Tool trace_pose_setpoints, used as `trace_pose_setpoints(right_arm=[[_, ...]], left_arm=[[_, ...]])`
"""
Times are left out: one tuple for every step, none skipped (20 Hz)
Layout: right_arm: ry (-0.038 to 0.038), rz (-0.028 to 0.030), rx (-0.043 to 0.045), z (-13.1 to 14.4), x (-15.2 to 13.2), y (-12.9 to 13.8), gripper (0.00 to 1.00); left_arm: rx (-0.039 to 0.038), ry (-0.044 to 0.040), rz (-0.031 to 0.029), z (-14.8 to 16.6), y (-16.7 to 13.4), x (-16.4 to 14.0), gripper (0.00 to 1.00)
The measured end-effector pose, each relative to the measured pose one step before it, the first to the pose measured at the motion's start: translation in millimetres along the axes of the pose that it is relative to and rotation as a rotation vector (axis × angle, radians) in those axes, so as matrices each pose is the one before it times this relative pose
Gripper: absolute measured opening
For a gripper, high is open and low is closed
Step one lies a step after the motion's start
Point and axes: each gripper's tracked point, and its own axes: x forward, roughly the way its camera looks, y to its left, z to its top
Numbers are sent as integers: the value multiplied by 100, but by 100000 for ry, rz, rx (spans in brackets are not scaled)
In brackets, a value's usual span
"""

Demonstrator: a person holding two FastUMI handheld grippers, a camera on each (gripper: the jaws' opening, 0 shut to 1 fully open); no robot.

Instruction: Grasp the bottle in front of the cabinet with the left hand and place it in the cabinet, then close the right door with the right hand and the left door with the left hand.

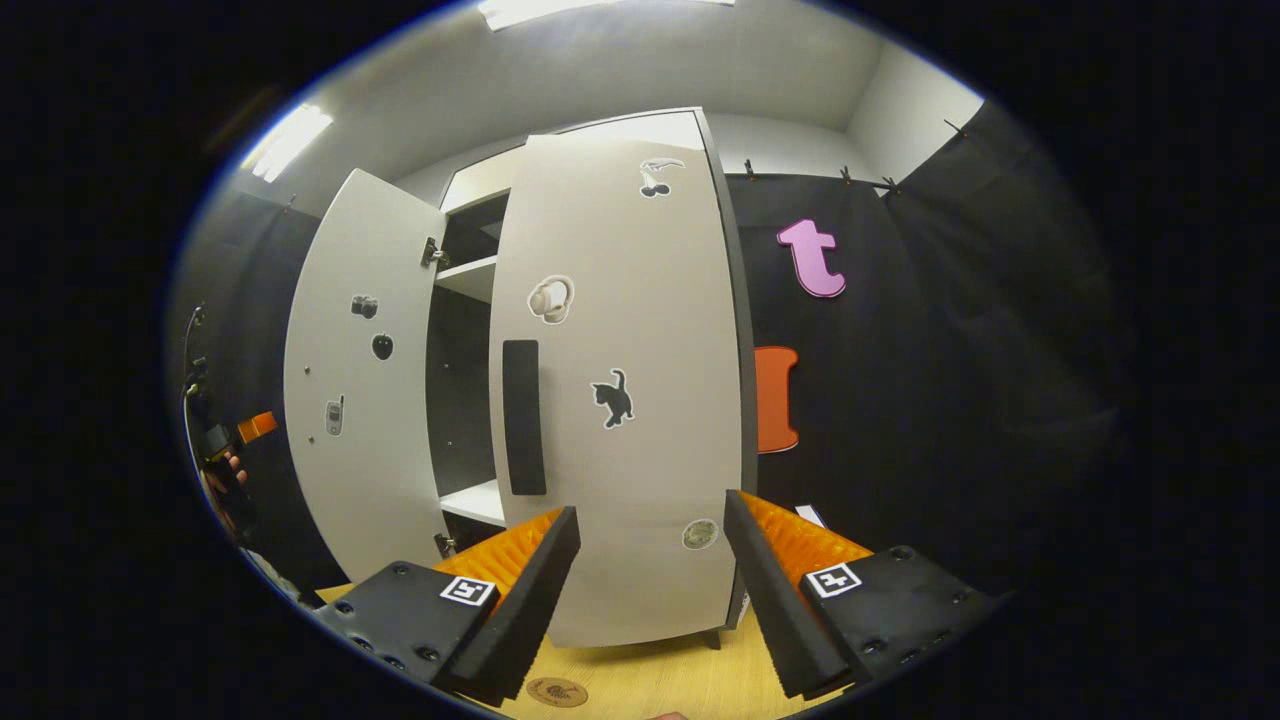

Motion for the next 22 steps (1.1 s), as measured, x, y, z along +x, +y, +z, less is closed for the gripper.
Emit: trace_pose_setpoints(right_arm=[[-303, 510, 728, -24, -301, -7, 97], [-5, 121, 775, -43, -292, -148, 97], [2, -381, 602, -54, -223, -250, 97], [213, -652, 590, -133, -195, -341, 97], [359, -680, 409, -192, -166, -305, 97], [117, -831, 219, -119, -149, -377, 97], [-163, -1036, 37, -141, -124, -422, 97], [-5, -1171, -250, -104, -132, -518, 97], [102, -1160, -152, -138, -123, -551, 97], [129, -805, 141, -129, -144, -347, 97], [166, -518, 294, -157, -113, -387, 97], [54, -276, 358, -127, -97, -307, 96], [249, -196, 223, -189, -67, -288, 97], [246, -118, 55, -125, 95, -317, 97], [285, 11, 36, -142, 119, -263, 97], [381, 119, 189, -148, 75, -226, 96], [292, 301, 331, -109, 101, -211, 97], [161, 413, 375, -1, 19, -133, 97], [58, 366, 309, -4, 97, -157, 97], [-58, 326, 184, 19, 74, -276, 97], [-104, 214, 18, 46, 59, -244, 97], [-48, 108, -172, -78, -1, -177, 97]], left_arm=[[606, 619, -812, -106, -403, 660, 94], [765, 1066, -707, -259, -383, 472, 94], [1076, 315, -784, -203, -379, 297, 94], [876, 92, -531, -58, -407, 332, 94], [386, 99, -792, -109, -465, 287, 94], [-288, 275, -1344, -118, -653, 79, 92], [-11, 72, -186, -108, -182, -149, 94], [732, -419, 198, 145, 57, 134, 94], [680, -184, -150, -176, -11, -189, 92], [318, -531, -972, 117, -215, 5, 92], [1140, 472, -1359, 25, -446, -29, 90], [1971, -217, -1338, 201, -311, 33, 87], [2044, -91, -815, 67, -244, -151, 87], [1513, -68, 58, 175, -160, -83, 87], [832, -247, 302, 143, -168, -264, 87], [-115, 161, 1, 38, -193, -74, 87], [-814, 220, -673, -85, -240, -74, 87], [-1659, 622, -1314, -92, -385, -191, 87], [-1754, 764, -1382, -107, -587, -246, 87], [-1576, 526, -1633, -96, -723, -350, 87], [-1408, 504, -1621, -95, -799, -316, 91], [-1158, 283, -1535, -79, -816, -337, 91]])
